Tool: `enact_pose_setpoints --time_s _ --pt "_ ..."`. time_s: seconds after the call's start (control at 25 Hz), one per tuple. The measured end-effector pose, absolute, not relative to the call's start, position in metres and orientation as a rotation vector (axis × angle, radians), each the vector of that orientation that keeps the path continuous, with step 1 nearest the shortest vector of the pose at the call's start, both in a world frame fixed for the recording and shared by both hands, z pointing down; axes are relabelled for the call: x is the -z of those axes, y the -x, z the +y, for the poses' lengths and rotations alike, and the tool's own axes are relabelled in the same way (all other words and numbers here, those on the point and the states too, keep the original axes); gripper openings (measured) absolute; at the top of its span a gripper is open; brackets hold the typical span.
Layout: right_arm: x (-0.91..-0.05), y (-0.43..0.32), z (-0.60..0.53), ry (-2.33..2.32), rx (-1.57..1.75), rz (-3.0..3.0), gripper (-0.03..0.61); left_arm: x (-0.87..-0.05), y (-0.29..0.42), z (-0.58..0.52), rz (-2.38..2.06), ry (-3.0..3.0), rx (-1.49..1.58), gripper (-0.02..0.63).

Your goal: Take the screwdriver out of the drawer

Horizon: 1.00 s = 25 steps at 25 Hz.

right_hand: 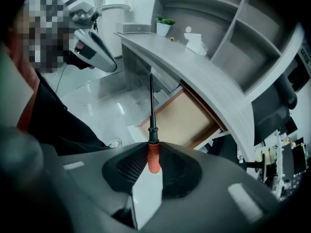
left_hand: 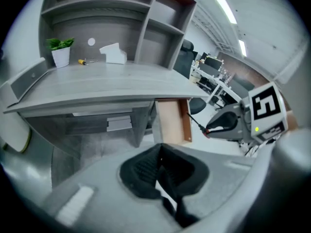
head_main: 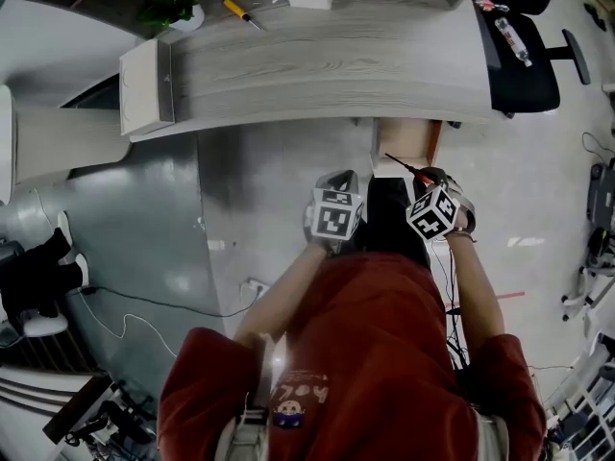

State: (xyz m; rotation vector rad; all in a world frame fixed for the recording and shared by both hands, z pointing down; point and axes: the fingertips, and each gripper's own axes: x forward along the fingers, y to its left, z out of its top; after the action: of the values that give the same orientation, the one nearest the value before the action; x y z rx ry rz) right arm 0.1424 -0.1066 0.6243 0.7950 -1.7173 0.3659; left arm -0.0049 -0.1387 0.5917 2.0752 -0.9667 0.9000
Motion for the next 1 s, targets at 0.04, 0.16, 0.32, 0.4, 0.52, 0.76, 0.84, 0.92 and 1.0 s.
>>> enact_pose_setpoints --time_s 0.04,0.16,0.32,0.4,0.52,0.76,0.84,0.92,1.0 --pt "-0.620 -0.143 -0.106 -0.819 -0.370 -1.723 0.072 -0.589 0.004 -0.139 -0.967 -2.083 -0.896 0.000" --pt "-0.607 -0.147 -0.105 -0.886 -0.378 -1.742 0.072 -0.581 0.001 -0.138 -0.969 -2.096 -0.891 0.000" --pt "-0.588 -0.150 -0.107 -0.981 -0.412 -1.777 0.072 -0.569 -0.003 -0.140 -0.980 -2.115 -0.882 0.000" --pt "-0.580 -0.152 -0.109 -1.025 -0.424 -1.792 0.072 -0.563 -0.004 -0.143 -0.989 -2.126 -0.876 0.000" --pt "-0.571 -0.152 -0.112 -1.087 -0.449 -1.822 0.072 -0.554 -0.004 -0.145 -1.007 -2.139 -0.869 0.000" --pt "-0.558 -0.148 -0.115 -1.186 -0.520 -1.882 0.072 -0.541 0.001 -0.145 -1.041 -2.148 -0.848 0.000" --pt "-0.555 -0.146 -0.115 -1.205 -0.547 -1.900 0.072 -0.537 0.003 -0.145 -1.052 -2.149 -0.839 0.000" --pt "-0.551 -0.144 -0.115 -1.222 -0.569 -1.916 0.072 -0.533 0.006 -0.145 -1.062 -2.150 -0.832 0.000" --pt "-0.548 -0.142 -0.116 -1.240 -0.573 -1.929 0.072 -0.530 0.009 -0.144 -1.070 -2.151 -0.829 0.000"
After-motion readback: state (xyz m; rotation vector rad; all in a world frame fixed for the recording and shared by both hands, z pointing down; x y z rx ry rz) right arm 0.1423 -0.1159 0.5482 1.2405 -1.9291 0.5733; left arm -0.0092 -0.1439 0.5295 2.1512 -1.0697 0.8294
